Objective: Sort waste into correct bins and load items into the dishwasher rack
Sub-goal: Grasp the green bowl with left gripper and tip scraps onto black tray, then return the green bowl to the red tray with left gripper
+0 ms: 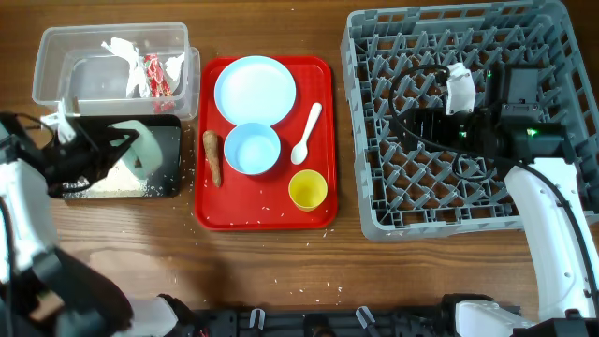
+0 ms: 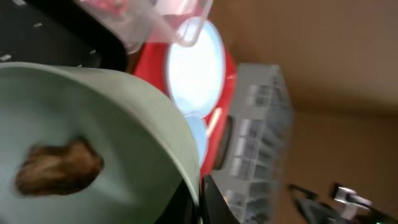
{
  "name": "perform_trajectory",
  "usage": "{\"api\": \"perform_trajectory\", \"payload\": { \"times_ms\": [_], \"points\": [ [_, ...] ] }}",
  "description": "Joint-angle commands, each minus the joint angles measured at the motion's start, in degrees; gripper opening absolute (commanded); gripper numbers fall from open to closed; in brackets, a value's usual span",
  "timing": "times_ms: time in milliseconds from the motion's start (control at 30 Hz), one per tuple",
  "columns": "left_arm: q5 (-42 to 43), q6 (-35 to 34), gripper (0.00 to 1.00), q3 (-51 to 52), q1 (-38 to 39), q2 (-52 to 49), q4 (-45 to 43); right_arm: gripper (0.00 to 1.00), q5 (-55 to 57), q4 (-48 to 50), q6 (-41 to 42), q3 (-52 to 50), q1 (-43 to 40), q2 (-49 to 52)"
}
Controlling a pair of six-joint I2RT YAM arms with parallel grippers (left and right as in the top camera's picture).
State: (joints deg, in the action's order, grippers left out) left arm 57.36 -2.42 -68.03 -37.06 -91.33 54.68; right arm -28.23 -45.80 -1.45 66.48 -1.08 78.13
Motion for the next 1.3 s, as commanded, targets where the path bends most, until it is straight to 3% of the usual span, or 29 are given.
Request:
{"api": "perform_trajectory", "payload": {
  "times_ms": [0, 67, 300, 433, 500, 600, 633, 700, 767, 867, 1000, 1133, 1233, 1267],
  "points": [
    [21.64, 5.27, 0.04, -0.87, -4.66, -9.68, -4.07, 1.00, 0.42, 0.02, 0.61, 0.63, -0.02, 0.11],
    [33.00, 5.01, 0.04, -0.87, -5.95, -15.23, -8.11, 0.99, 0.42, -0.04, 0.61, 0.63, -0.02, 0.11],
    [32.98, 1.07, 0.04, -0.90, -6.40, -18.62, -9.25, 1.00, 0.42, 0.09, 0.59, 0.63, -0.02, 0.11],
    [32.54, 0.87, 0.04, -1.05, -4.52, -12.98, -7.13, 1.00, 0.42, 0.13, 0.59, 0.63, -0.02, 0.11],
    [24.50, 0.20, 0.04, -1.05, -1.31, -4.85, -6.80, 0.99, 0.44, 0.35, 0.57, 0.63, -0.02, 0.11],
    [1.57, -3.21, 0.04, -1.05, 6.97, 7.54, -1.66, 1.00, 0.42, 0.28, 0.57, 0.63, -0.02, 0.11],
    [-10.75, -5.62, 0.04, -1.05, 12.68, 12.04, 0.70, 1.00, 0.42, 0.33, 0.57, 0.63, -0.02, 0.11],
    [-27.19, -9.75, 0.04, -1.03, 22.69, 16.24, 4.28, 1.00, 0.44, 0.37, 0.55, 0.63, -0.02, 0.11],
    [-39.19, -12.48, 0.04, -0.48, 34.23, 16.94, 7.50, 1.00, 0.44, 0.37, 0.55, 0.63, -0.02, 0.11],
    [-46.99, -17.14, 0.04, 3.93, 46.90, 15.67, 6.99, 1.00, 0.44, 0.37, 0.55, 0.63, -0.02, 0.11],
    [-48.09, -19.10, 0.04, 12.11, 58.88, 13.35, -2.43, 1.00, 0.42, 0.37, 0.55, 0.63, -0.02, 0.11],
    [-48.54, -19.08, 0.04, 17.22, 65.09, 9.18, -11.93, 1.00, 0.42, 0.33, 0.55, 0.63, -0.02, 0.11],
    [-49.11, -19.10, 0.04, 17.57, 66.60, 4.96, -13.16, 1.00, 0.42, 0.33, 0.55, 0.63, -0.02, 0.11],
    [-49.11, -19.10, 0.09, 17.57, 66.62, 3.82, -13.14, 1.00, 0.44, 0.33, 0.55, 0.63, -0.02, 0.11]
  ]
}}
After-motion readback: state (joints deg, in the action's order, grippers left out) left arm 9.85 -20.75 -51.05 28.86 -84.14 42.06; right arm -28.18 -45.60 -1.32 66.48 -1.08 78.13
